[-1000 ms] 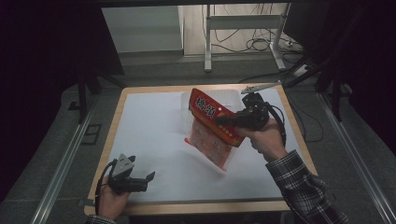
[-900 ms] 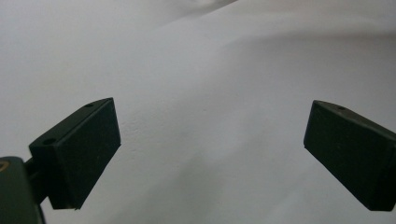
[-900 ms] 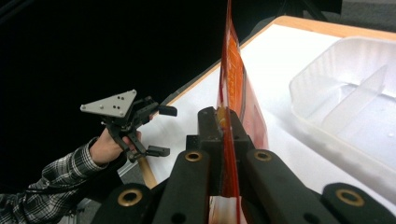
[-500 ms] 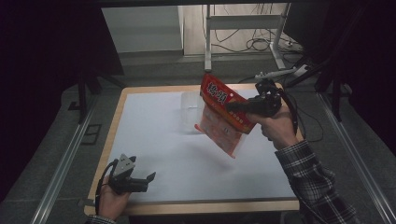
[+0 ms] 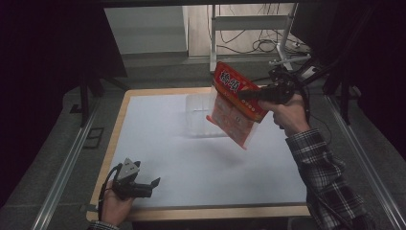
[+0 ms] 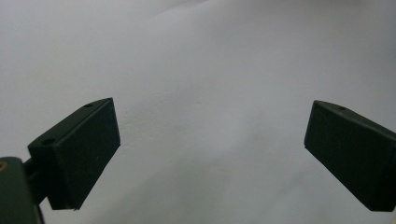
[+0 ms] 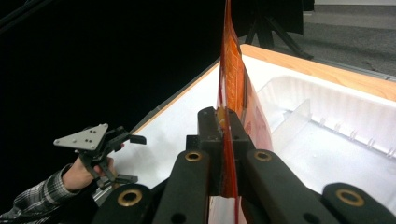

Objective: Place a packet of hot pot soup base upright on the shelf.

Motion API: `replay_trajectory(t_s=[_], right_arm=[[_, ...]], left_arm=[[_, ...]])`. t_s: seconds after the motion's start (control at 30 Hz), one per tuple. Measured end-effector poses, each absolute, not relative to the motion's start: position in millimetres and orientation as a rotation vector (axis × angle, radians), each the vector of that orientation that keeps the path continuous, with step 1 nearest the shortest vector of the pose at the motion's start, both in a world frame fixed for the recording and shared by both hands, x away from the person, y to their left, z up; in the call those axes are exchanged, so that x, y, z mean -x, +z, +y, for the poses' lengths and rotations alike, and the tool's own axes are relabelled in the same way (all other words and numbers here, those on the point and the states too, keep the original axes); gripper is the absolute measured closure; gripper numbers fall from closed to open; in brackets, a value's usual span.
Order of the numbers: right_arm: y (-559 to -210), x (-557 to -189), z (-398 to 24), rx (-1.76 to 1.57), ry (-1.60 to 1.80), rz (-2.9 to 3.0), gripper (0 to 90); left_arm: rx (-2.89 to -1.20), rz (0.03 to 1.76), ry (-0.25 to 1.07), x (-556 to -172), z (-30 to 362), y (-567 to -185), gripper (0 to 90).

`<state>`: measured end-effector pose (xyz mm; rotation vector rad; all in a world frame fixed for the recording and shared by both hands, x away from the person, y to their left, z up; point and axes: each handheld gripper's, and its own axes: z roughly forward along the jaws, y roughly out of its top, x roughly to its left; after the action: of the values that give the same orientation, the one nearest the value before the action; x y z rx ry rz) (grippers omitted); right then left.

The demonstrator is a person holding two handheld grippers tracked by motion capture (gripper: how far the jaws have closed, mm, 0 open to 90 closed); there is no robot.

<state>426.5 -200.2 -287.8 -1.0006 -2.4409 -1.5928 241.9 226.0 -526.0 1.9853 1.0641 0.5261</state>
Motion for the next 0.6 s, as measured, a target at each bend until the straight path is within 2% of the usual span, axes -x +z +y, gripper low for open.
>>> replay_trajectory(t_s=[0.43, 0.6], right_arm=[[-283, -468, -196, 1.014, -1.598, -2.445, 89.0], [-283, -483, -193, 1.017, -1.603, -2.455, 89.0]], left_arm=[[-1.946, 1.023, 0.436, -243, 227, -525, 2.7], [-1.973, 0.991, 0.47, -241, 222, -525, 2.9]])
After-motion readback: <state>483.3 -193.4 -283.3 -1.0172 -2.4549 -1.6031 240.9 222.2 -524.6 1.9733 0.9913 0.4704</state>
